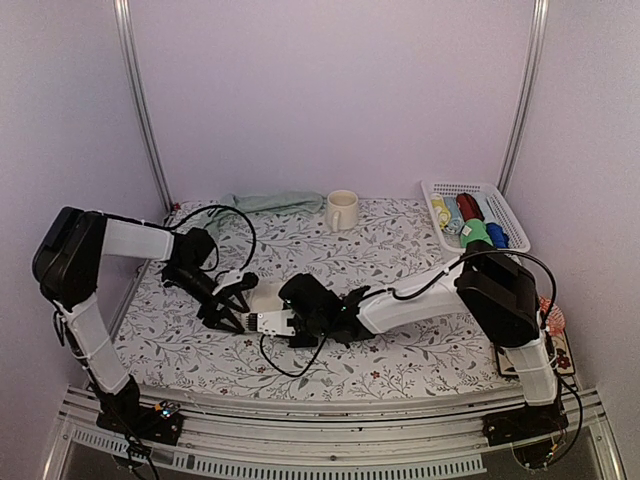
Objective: Roll the towels
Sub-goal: Roll the towel at the center of the board.
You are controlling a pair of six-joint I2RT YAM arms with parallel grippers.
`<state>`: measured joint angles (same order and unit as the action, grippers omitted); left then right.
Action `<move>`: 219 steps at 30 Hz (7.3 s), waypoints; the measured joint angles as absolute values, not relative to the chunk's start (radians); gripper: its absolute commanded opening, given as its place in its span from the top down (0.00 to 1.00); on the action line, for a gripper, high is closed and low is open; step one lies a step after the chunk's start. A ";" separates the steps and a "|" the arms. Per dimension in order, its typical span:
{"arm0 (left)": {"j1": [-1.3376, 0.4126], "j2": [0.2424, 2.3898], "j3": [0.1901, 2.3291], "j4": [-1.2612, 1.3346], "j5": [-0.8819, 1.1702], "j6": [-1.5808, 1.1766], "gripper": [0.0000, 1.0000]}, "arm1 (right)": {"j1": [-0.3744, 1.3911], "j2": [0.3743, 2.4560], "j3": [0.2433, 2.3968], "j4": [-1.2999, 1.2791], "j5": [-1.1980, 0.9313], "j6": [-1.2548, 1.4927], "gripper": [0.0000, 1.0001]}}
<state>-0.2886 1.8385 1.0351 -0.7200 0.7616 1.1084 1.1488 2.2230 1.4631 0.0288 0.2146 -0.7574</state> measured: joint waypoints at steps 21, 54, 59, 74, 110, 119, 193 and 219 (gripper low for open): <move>-0.286 1.206 0.392 -0.045 0.621 1.189 0.18 | 1.077 2.322 1.816 -0.467 -0.218 -0.463 0.94; -0.553 1.362 0.287 0.373 0.316 1.228 0.53 | 0.987 2.465 2.019 -0.613 -0.553 -0.250 0.92; -0.562 1.384 0.287 0.415 0.281 1.216 0.82 | 0.986 2.468 2.022 -0.614 -0.564 -0.250 0.90; -0.574 1.440 0.404 0.260 0.278 1.221 1.00 | 0.978 2.452 1.996 -0.624 -0.559 -0.267 0.50; -0.422 1.872 1.095 -0.627 0.604 1.128 1.00 | 1.178 2.171 1.393 0.080 0.213 -0.740 0.38; -0.412 1.904 1.130 -0.671 0.627 1.131 1.00 | 1.180 2.239 1.438 0.120 0.353 -0.778 0.64; -0.456 1.520 0.362 0.477 0.374 1.311 0.80 | 0.960 2.502 2.037 -0.470 -0.625 0.135 0.77; -0.460 1.621 0.349 0.666 0.354 1.415 0.84 | 0.869 2.302 1.797 -0.388 -0.525 0.173 0.25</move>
<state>-0.4599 1.6211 0.3492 0.6662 0.3542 1.4147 0.8688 2.3016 1.7966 -0.3882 -0.5247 0.1726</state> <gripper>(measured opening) 0.160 0.750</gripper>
